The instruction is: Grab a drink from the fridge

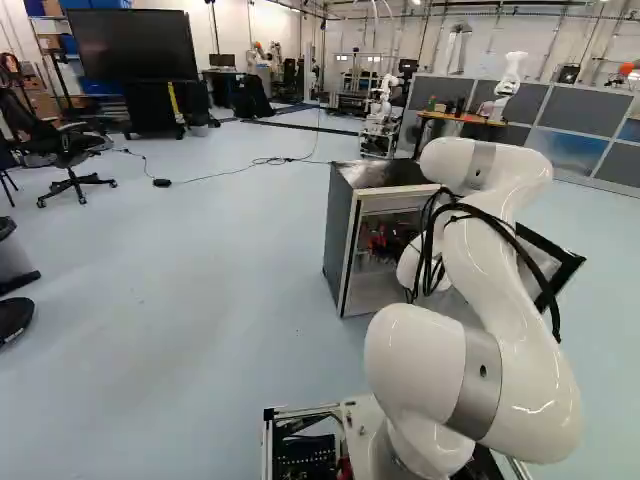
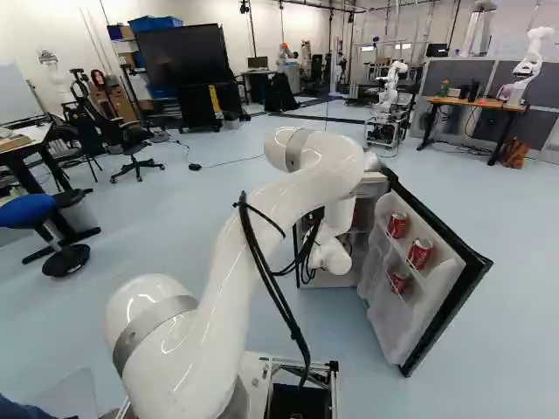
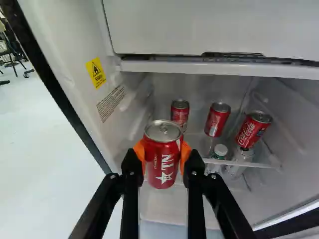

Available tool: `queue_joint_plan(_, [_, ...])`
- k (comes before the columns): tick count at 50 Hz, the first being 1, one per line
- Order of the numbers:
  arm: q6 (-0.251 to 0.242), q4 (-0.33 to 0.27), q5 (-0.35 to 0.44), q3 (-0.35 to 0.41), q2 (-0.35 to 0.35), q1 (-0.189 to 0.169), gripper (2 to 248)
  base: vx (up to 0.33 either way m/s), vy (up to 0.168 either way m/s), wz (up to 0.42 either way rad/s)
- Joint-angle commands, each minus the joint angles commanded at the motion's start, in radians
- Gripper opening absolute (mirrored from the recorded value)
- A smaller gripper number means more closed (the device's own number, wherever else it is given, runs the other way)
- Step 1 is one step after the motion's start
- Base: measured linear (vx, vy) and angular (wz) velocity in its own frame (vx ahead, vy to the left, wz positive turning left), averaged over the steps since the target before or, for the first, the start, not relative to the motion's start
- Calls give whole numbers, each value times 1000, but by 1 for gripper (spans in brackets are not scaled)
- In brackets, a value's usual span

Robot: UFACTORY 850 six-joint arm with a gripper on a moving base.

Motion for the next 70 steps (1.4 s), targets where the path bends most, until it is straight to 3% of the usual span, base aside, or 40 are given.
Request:
queue_joint_plan(42, [0,0,0,318,258,-69,90,0,0,0])
queue_joint_plan(70, [0,0,0,383,363,-76,90,0,0,0])
